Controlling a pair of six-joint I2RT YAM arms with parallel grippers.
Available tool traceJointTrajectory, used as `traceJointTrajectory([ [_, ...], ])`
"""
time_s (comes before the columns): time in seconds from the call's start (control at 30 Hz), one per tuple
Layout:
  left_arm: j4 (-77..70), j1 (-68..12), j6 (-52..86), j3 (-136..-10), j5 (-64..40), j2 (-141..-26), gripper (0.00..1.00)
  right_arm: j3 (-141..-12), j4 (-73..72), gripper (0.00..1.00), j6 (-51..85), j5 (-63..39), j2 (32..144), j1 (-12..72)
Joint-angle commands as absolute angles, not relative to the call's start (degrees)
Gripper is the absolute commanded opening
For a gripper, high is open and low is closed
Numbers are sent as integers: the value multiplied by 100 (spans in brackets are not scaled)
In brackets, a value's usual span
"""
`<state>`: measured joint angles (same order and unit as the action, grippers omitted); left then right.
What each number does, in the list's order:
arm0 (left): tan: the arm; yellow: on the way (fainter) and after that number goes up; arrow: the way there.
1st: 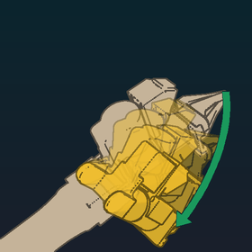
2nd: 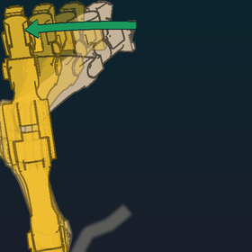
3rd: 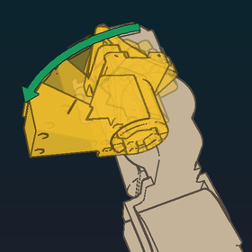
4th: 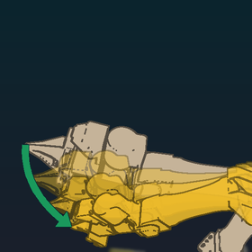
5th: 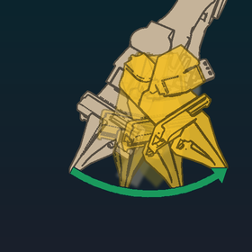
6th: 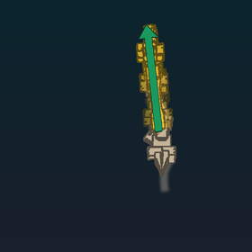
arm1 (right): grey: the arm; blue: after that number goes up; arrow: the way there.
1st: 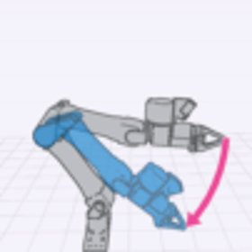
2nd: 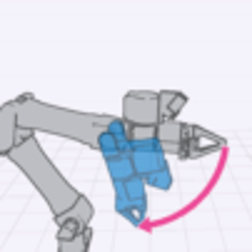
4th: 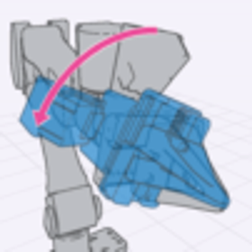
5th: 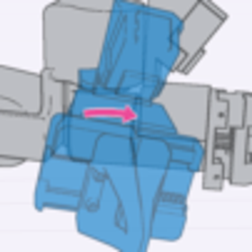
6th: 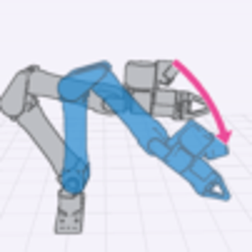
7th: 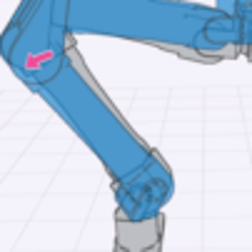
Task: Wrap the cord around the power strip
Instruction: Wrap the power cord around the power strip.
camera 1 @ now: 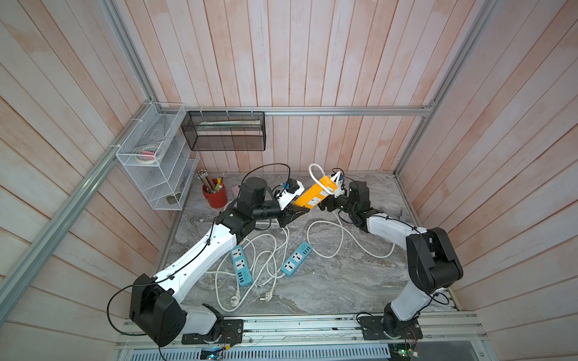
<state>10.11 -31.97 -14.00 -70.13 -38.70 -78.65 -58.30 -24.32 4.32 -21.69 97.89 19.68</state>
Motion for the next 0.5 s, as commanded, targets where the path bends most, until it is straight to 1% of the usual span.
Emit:
traceJointTrajectory([
  [0.0, 735, -3131, -1145, -7304, -3842, -7814, 0, -5569, -3097, 85, 492, -1641, 9844, 2026],
  [0.03, 700, -3106, -1066, -7304, -3832, -7822, 0, -5547, -3149, 83, 473, -1513, 9930, 2052],
  [0.1, 613, -3009, -817, -7351, -3798, -7869, 0, -5548, -3163, 75, 359, -1318, 10089, 2128],
  [0.13, 554, -2951, -633, -7386, -3811, -7904, 0, -5540, -3178, 69, 311, -1140, 10150, 2168],
  [0.17, 473, -2859, -427, -7416, -3896, -7943, 0, -5512, -3185, 59, 276, -869, 10194, 2237],
  [0.23, 334, -2741, -46, -7466, -4016, -8037, 0, -5485, -3153, 35, 227, -205, 10214, 2351],
  [0.27, 305, -2680, 67, -7483, -3977, -8071, 0, -5428, -3161, 27, 143, 4, 10172, 2432],
  [0.33, 327, -2549, 177, -7549, -3790, -8141, 0, -5229, -3218, 19, -70, 458, 10041, 2620],
  [0.47, 660, -2003, 209, -7826, -3161, -8263, 0, -4756, -3127, 9, -382, 1413, 9707, 2842],
])
